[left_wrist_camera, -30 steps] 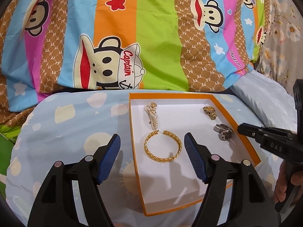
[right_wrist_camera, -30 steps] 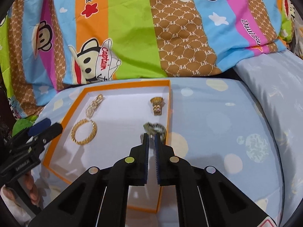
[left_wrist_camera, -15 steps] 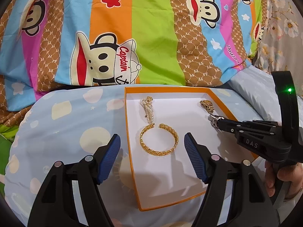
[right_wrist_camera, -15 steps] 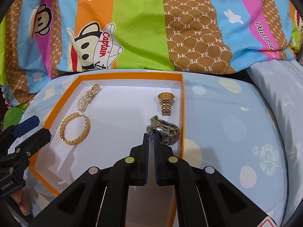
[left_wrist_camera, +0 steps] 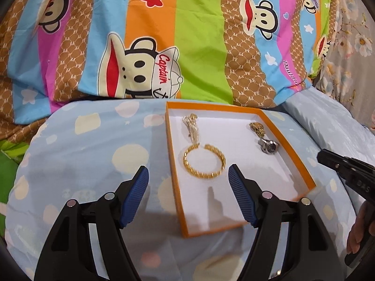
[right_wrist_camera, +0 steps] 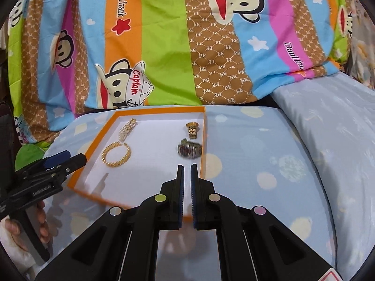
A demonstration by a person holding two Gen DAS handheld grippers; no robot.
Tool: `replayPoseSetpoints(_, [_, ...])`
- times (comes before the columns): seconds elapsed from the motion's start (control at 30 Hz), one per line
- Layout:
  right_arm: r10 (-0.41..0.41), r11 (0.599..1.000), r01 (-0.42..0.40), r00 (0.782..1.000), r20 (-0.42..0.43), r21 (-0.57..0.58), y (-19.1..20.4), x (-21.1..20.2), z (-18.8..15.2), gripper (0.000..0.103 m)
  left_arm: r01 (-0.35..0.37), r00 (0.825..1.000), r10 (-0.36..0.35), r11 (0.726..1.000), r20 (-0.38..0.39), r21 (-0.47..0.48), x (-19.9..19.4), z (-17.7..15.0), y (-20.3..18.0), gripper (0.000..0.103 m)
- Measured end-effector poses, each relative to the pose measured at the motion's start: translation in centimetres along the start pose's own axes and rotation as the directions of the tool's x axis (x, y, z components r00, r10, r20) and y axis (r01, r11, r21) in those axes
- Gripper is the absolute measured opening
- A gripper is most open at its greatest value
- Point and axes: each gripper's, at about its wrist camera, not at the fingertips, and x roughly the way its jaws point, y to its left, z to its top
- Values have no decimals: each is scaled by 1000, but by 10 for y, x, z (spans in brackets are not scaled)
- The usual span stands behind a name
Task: Organize jewelry
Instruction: 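Move the left tool to the black bead bracelet while the right tool approaches the gold hoop earrings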
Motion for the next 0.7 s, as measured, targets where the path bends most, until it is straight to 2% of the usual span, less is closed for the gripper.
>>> replayPoseSetpoints(0.37, [11, 1000, -11, 1000, -12, -8, 25, -52, -79, 4, -15, 999, 15, 1000, -29, -10, -57, -61, 9, 68])
replayPoseSetpoints(0.7, [30, 999, -31, 999, -40, -28, 53, -59, -115, 9, -8, 997, 8, 1000, -83, 3, -76, -94, 0, 68])
